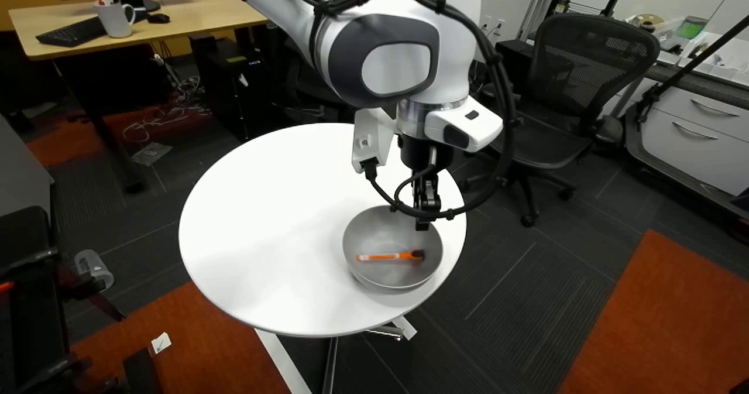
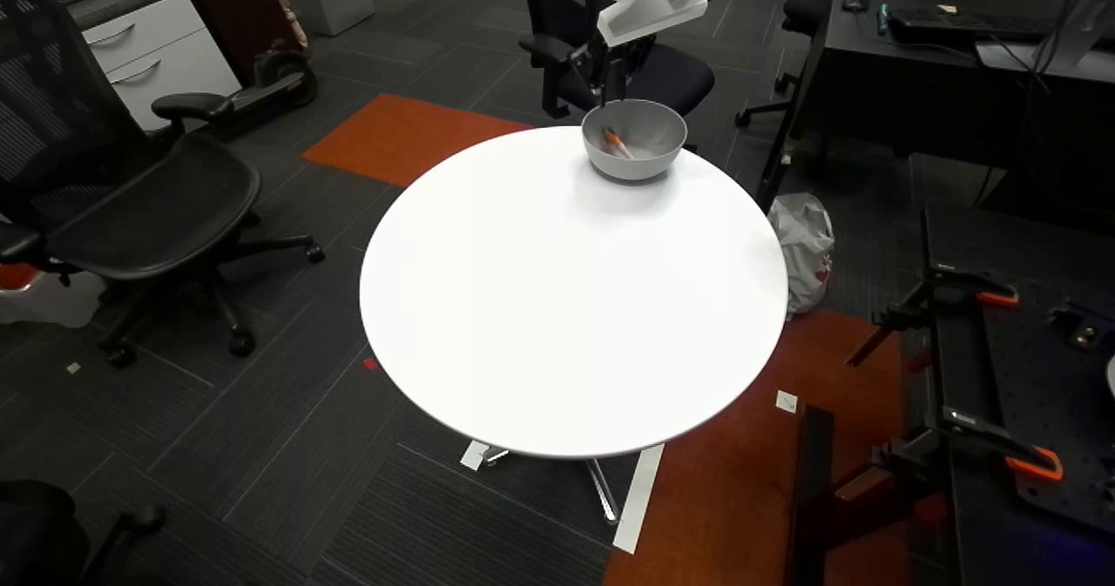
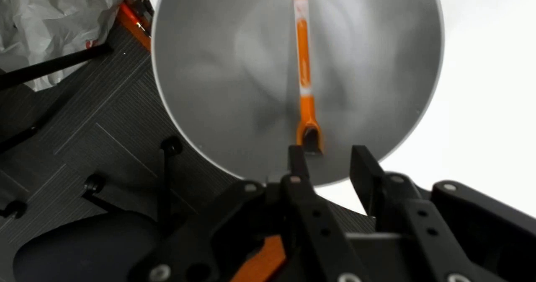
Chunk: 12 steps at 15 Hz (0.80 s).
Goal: Put the orange marker inside the grey bowl
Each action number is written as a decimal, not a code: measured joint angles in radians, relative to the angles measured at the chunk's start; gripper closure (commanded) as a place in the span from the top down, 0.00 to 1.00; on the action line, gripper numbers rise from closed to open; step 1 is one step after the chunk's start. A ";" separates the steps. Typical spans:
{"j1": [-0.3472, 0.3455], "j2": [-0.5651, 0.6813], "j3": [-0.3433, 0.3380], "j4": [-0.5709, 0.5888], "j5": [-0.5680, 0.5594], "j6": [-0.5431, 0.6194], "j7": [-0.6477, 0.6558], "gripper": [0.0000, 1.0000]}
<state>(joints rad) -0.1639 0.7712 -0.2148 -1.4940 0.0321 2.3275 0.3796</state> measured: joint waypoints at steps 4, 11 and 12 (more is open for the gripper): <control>-0.004 0.012 0.000 0.020 0.003 -0.004 0.000 0.97; -0.007 0.024 0.001 0.043 0.004 -0.008 0.000 1.00; -0.007 0.025 0.001 0.043 0.004 -0.008 0.000 1.00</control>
<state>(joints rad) -0.1713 0.7965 -0.2135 -1.4510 0.0358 2.3192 0.3796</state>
